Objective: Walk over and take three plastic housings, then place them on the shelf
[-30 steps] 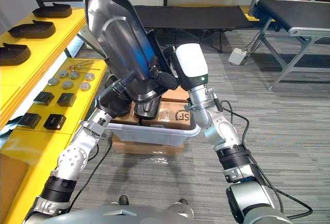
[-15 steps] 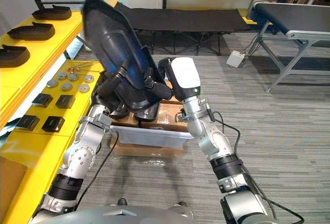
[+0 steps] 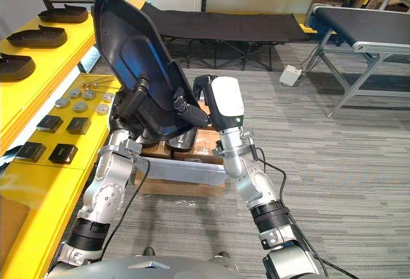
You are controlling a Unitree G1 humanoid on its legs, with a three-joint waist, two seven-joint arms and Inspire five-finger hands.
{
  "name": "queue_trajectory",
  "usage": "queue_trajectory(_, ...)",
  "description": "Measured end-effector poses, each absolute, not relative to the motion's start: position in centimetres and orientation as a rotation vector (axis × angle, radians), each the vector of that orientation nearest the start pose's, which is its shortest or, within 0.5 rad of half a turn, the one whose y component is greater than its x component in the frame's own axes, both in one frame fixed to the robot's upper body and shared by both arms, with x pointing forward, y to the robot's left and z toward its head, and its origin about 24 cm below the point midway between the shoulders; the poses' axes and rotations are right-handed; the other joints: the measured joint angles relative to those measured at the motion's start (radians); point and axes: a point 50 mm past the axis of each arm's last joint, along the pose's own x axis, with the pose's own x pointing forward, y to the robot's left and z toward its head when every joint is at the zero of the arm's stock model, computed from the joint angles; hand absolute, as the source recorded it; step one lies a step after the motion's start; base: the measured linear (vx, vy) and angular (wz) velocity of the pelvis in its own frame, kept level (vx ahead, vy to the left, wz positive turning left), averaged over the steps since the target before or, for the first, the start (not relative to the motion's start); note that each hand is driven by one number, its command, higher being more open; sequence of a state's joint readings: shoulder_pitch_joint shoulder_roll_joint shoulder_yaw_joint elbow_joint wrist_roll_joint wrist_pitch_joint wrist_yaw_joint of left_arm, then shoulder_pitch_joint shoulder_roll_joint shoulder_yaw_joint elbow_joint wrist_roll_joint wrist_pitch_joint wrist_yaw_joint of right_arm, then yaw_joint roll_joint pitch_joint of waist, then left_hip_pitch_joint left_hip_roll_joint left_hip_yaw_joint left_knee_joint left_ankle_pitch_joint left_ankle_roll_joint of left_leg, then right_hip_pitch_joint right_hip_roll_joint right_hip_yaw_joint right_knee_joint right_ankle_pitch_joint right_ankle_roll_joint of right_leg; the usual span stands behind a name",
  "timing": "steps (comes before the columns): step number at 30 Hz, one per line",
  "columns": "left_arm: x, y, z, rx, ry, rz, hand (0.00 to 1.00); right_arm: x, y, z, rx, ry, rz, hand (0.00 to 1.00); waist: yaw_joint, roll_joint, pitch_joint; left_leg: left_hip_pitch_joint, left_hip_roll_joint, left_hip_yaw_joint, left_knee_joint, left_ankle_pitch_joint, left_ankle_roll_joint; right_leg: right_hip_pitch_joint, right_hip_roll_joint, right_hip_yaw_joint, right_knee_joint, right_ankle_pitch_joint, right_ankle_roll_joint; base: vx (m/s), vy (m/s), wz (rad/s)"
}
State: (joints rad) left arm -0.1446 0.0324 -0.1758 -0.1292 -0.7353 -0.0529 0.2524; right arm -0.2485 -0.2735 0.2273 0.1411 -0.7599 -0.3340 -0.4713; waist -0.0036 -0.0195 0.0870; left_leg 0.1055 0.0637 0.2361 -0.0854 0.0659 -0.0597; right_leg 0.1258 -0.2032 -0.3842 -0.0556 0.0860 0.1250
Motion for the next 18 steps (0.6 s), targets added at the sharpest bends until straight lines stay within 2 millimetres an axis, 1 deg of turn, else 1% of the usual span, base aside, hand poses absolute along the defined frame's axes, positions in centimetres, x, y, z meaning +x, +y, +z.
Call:
queue_trajectory(2, 27.3, 11.6, 10.2, -0.721, -0.141, -0.029, 0.0, 27.8, -12.6, 9.8, -0.818, -0.666, -0.037, 1.0, -0.002, -0.001, -0.001, 0.0, 0.0, 0.001, 0.0, 0.0, 0.0, -0.001, 0.0, 0.001, 0.0, 0.0, 0.0, 0.0, 0.0, 0.0)
queue_trajectory(5, 27.4, 12.9, 10.6, -0.692, -0.208, 0.056, 0.0, 27.1, -12.4, 9.0, -0.755, -0.639, -0.002, 1.0, -0.003, -0.001, -0.001, 0.001, 0.0, 0.001, 0.0, -0.001, -0.001, 0.0, 0.0, 0.002, 0.0, -0.001, -0.001, 0.0, 0.0, 0.0)
queue_trajectory(7, 27.3, 13.7, 11.0, -0.631, -0.264, 0.124, 0.0, 26.7, -12.1, 8.4, -0.711, -0.609, 0.027, 1.0, -0.002, -0.001, -0.001, 0.002, 0.0, 0.001, 0.0, -0.001, -0.001, 0.0, 0.0, 0.002, 0.001, -0.001, -0.002, 0.0, 0.0, 0.0)
queue_trajectory(8, 27.2, 14.2, 11.2, -0.557, -0.302, 0.177, 0.0, 26.7, -12.1, 8.3, -0.654, -0.581, 0.034, 1.0, -0.001, -0.001, -0.001, 0.002, 0.0, 0.001, 0.0, -0.001, -0.001, 0.0, 0.0, 0.001, 0.001, -0.001, -0.002, 0.0, 0.0, 0.0)
queue_trajectory(9, 27.1, 14.4, 11.3, -0.524, -0.315, 0.197, 0.0, 26.7, -12.2, 8.3, -0.627, -0.572, 0.03, 1.0, -0.001, -0.001, -0.001, 0.002, 0.0, 0.001, 0.0, -0.001, -0.001, 0.0, 0.0, 0.002, 0.001, -0.001, -0.002, 0.0, 0.0, 0.0)
queue_trajectory(11, 26.9, 15.2, 11.9, -0.358, -0.37, 0.284, 0.0, 26.8, -12.3, 9.3, -0.471, -0.557, 0.011, 1.0, 0.0, -0.001, -0.001, 0.002, 0.0, 0.0, 0.0, -0.001, -0.001, 0.0, -0.001, 0.002, 0.001, -0.002, -0.002, 0.0, 0.0, 0.0)
queue_trajectory(12, 26.8, 15.3, 12.0, -0.332, -0.379, 0.296, 0.0, 26.8, -12.3, 9.5, -0.445, -0.558, 0.01, 1.0, 0.0, -0.001, -0.001, 0.002, 0.0, 0.0, 0.0, -0.001, -0.001, 0.0, -0.001, 0.002, 0.001, -0.002, -0.002, 0.0, 0.0, 0.0)
queue_trajectory(13, 26.6, 15.5, 12.6, -0.252, -0.419, 0.333, 0.0, 26.7, -12.4, 10.6, -0.353, -0.577, 0.001, 1.0, -0.001, -0.001, -0.001, 0.002, 0.0, 0.001, 0.0, -0.001, -0.001, 0.0, -0.001, 0.002, 0.001, -0.002, -0.003, 0.0, 0.0, 0.0)
queue_trajectory(16, 25.9, 15.6, 13.9, -0.119, -0.509, 0.384, 0.0, 26.4, -12.7, 12.3, -0.223, -0.642, -0.019, 1.0, -0.002, -0.002, -0.001, 0.002, 0.0, 0.001, 0.0, -0.003, -0.002, -0.001, -0.002, 0.004, 0.001, -0.002, -0.003, 0.0, 0.0, 0.0)
queue_trajectory(18, 25.3, 15.7, 14.5, -0.035, -0.56, 0.421, 0.0, 26.2, -12.7, 12.8, -0.174, -0.658, -0.005, 1.0, -0.006, -0.002, -0.001, 0.002, 0.0, 0.001, 0.0, -0.004, -0.002, -0.002, -0.002, 0.005, 0.0, -0.002, -0.003, 0.0, 0.0, -0.03)
